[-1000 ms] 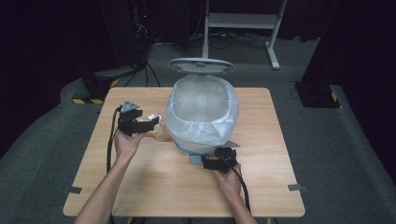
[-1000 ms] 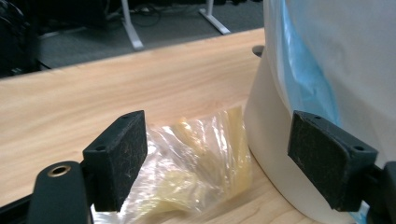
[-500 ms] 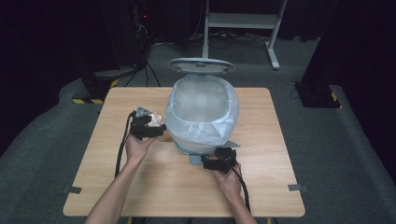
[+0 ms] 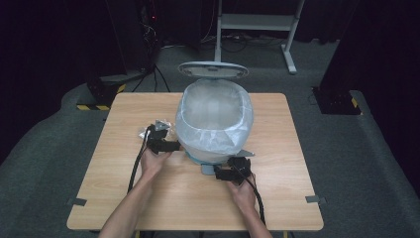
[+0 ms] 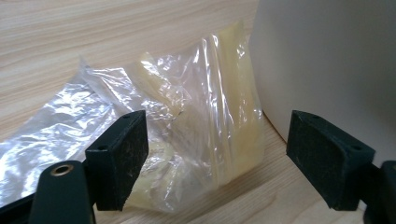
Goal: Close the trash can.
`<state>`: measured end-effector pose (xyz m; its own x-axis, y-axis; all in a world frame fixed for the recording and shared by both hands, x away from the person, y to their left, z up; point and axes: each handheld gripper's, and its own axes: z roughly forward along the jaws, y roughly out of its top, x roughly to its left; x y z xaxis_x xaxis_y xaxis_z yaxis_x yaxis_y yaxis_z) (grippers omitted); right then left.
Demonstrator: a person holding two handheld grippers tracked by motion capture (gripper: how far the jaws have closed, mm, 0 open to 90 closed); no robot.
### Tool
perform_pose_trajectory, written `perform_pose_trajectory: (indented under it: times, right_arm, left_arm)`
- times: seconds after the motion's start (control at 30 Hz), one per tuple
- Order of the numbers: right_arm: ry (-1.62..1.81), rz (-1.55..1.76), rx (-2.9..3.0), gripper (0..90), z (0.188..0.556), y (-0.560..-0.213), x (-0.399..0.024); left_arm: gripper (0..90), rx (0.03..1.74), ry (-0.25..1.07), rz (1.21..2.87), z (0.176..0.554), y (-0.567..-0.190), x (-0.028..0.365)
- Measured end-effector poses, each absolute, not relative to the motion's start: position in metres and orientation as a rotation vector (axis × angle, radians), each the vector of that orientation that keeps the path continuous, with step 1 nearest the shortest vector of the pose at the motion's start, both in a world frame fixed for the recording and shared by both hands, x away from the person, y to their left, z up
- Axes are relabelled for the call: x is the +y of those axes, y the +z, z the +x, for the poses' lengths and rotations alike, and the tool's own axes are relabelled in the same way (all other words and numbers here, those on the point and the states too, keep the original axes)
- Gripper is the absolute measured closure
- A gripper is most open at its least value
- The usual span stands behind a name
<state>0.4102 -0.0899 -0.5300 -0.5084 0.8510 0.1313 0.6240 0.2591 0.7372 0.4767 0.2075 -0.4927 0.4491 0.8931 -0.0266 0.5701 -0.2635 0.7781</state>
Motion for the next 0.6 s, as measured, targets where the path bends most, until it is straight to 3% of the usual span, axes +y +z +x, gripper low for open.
perform_pose_trajectory:
  times: [0.23,0.6]
  right_arm:
    - [1.101,1.361,2.241,10.6,0.41,-0.53,-0.09]
    - [1.1,1.353,2.242,10.7,0.41,-0.53,-0.09]
  left_arm:
    - [24.2,1.243,0.559,1.982,0.483,-0.503,0.201]
    - [46.0,1.265,0.534,2.011,0.487,-0.514,0.201]
